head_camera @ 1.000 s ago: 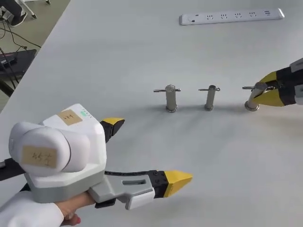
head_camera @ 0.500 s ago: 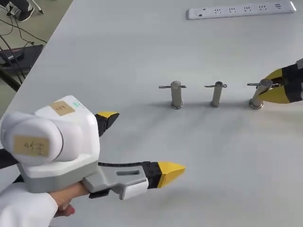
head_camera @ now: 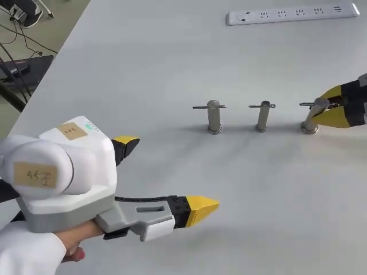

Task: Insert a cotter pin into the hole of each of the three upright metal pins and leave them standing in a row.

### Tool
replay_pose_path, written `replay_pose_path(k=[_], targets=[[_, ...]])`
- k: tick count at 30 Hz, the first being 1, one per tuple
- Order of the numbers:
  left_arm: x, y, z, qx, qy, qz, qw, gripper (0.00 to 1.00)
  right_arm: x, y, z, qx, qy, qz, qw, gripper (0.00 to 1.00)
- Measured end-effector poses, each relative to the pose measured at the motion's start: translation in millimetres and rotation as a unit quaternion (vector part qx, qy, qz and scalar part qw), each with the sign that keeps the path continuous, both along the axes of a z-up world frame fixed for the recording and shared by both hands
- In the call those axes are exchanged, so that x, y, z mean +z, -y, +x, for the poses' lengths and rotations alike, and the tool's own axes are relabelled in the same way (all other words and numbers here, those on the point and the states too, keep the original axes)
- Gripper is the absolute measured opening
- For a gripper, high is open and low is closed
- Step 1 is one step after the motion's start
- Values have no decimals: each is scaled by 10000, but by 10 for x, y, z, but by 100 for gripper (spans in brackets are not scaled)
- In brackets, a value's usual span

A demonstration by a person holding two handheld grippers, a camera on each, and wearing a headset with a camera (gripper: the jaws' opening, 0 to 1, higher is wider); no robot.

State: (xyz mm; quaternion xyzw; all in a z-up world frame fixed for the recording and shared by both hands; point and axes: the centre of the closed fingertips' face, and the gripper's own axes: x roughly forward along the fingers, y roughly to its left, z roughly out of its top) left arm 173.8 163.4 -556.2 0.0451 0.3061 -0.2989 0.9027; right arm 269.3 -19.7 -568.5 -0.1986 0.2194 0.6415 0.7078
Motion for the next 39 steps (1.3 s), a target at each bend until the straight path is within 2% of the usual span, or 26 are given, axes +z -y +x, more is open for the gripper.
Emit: replay_pose_path(k=[2, 4, 6, 7, 9, 10, 14, 15, 18, 19, 20, 22, 23, 26, 30, 33, 34, 36, 39], targets=[[6, 10, -1, -18, 0, -11, 10000, 99, -3, 2, -3, -59, -96, -3, 9999, 9], [5, 25, -6, -42, -27, -36, 10000, 99, -15, 4, 0, -267, -385, 39, 9989, 9], [12, 28, 2, -67, 15, 7, 10000, 99, 15, -5, 9, -305, -406, 151, 9986, 11], [14, 31, 0, -77, 14, 10, 10000, 99, 30, -11, 12, -385, -459, 198, 9980, 15], [19, 39, -3, -81, 4, -14, 10000, 99, 65, -21, 7, -397, -410, 243, 9981, 31], [12, 47, -20, -75, -72, -45, 9999, 99, 102, -29, 12, -460, -356, 281, 9979, 35], [36, 61, -35, -104, -37, -59, 9999, 99, 203, -29, -11, -585, -299, 357, 9972, 40], [50, 71, -39, -96, -39, -113, 9999, 99, 268, -40, -25, -665, -319, 502, 9960, 43], [87, 80, -34, -96, -2, -170, 9998, 99, 499, -97, -101, -932, -769, 1238, 9849, 52], [103, 82, -31, -96, 8, -190, 9998, 99, 571, -83, -135, -959, -791, 1363, 9828, 56], [132, 85, -20, -83, 37, -235, 9997, 99, 581, -57, -136, -982, -741, 1354, 9831, 60], [195, 93, 5, -42, 116, -356, 9993, 99, 619, -31, -204, -1006, -799, 1387, 9820, 62], [217, 96, 13, -21, 137, -406, 9991, 99, 635, -20, -260, -1072, -875, 1436, 9799, 61], [285, 113, 23, 13, 195, -551, 9983, 99, 651, -43, -457, -1161, -867, 1335, 9804, 63], [328, 150, -17, 29, 135, -882, 9960, 99, 661, -16, -661, -1370, -863, 1276, 9785, 75], [348, 165, -77, -4, 106, -983, 9951, 99, 683, 22, -749, -1616, -722, 1231, 9765, 84], [351, 172, -95, -34, 98, -994, 9950, 99, 704, 32, -760, -1702, -672, 1260, 9750, 86], [352, 175, -140, -105, 63, -1017, 9947, 99, 780, 74, -784, -2041, -634, 1480, 9656, 87], [367, 164, -190, -237, -10, -1031, 9944, 99, 803, 166, -824, -2291, -522, 1508, 9602, 91]])
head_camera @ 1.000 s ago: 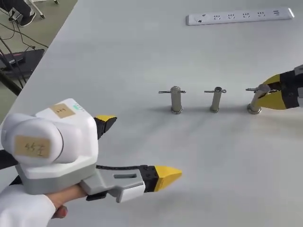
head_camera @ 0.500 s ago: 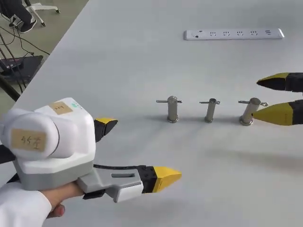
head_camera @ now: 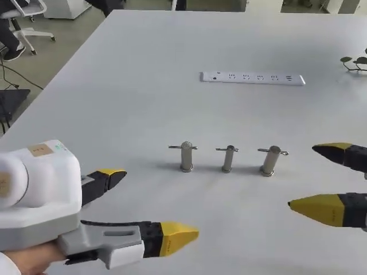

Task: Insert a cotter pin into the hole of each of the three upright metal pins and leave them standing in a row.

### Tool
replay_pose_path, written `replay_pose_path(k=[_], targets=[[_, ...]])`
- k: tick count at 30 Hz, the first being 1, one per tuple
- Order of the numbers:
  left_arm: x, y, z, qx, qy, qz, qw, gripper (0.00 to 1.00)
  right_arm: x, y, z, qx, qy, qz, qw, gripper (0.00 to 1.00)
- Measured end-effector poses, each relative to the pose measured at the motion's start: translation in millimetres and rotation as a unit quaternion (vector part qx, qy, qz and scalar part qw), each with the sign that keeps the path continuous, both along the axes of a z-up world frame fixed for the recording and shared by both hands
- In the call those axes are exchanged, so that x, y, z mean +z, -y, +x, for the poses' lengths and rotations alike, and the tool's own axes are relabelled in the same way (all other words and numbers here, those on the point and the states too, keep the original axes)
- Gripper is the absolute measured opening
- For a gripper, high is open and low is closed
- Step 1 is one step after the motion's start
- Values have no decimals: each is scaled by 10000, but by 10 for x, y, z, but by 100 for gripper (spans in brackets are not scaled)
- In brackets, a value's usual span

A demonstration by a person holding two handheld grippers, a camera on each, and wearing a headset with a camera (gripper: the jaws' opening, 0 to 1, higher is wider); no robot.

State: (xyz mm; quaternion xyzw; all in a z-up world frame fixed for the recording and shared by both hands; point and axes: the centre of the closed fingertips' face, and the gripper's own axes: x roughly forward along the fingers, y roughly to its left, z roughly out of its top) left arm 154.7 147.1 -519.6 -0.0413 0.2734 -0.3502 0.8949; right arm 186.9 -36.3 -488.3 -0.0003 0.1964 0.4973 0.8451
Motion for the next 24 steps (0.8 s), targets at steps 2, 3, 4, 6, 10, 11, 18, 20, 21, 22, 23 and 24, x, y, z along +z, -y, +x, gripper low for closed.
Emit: replay_pose_path(k=[2, 3, 4, 6, 10, 11, 18, 20, 21, 22, 23, 24], targets=[[21, -18, -5, -47, 22, -2, 10000, 99, -7, 55, -7, -127, -9, -24, 9999, 91], [26, -26, -2, -66, 25, -9, 10000, 99, 7, 98, -18, -245, 39, 13, 9997, 91], [27, -35, 4, -71, 25, -22, 10000, 99, 2, 137, -40, -356, -15, 40, 9994, 92], [26, -52, 16, -68, 23, -24, 10000, 99, -27, 193, -73, -525, -37, -16, 9986, 93], [29, -74, 25, -61, 46, -76, 9999, 99, -79, 259, -144, -726, -107, -106, 9972, 96], [21, -82, 23, -63, 28, -101, 9999, 99, -83, 267, -152, -769, -122, -96, 9969, 96], [-38, -132, -17, -50, -89, -162, 9998, 99, -123, 290, -256, -1062, -264, -88, 9940, 97], [-52, -135, -46, -49, -123, -190, 9997, 99, -142, 295, -273, -1124, -281, -87, 9932, 98], [-60, -137, -61, -41, -147, -199, 9997, 99, -156, 303, -277, -1151, -292, -121, 9929, 98], [-66, -139, -77, -32, -163, -204, 9997, 99, -181, 310, -290, -1168, -311, -183, 9925, 98], [-70, -141, -89, -28, -173, -210, 9996, 99, -191, 314, -295, -1178, -312, -215, 9923, 98], [-73, -141, -104, -23, -184, -218, 9996, 99, -201, 317, -302, -1195, -321, -242, 9920, 98]])
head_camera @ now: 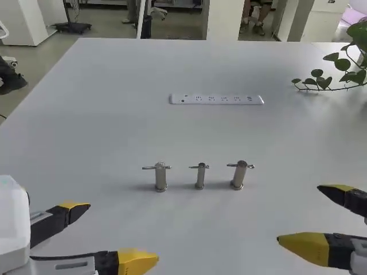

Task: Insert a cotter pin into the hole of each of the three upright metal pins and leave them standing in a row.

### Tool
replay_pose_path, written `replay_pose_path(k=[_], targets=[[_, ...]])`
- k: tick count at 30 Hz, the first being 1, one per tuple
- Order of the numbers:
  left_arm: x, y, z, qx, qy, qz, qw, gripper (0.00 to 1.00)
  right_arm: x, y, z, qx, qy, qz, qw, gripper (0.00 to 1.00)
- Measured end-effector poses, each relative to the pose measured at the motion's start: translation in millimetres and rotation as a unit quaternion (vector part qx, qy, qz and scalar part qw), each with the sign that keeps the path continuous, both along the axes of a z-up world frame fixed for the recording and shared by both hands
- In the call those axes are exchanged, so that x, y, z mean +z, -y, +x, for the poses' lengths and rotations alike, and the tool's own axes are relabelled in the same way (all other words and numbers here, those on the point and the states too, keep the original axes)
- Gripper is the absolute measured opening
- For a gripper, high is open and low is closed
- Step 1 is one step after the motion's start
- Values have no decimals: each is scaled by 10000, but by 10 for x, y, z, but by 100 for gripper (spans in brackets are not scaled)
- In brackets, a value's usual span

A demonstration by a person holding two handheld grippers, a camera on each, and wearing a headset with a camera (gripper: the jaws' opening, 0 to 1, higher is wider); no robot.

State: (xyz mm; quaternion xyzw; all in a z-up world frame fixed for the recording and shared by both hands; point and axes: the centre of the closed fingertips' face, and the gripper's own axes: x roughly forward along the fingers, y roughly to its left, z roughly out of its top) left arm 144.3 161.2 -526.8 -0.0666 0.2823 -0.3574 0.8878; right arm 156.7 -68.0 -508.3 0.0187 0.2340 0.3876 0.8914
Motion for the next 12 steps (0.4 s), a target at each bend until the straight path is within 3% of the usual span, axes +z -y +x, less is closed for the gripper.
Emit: replay_pose_path(k=[12], targets=[[7, -63, -127, 130, -96, -22, 9999, 99, 5, 111, 6, -203, -48, -155, 9997, 98]])
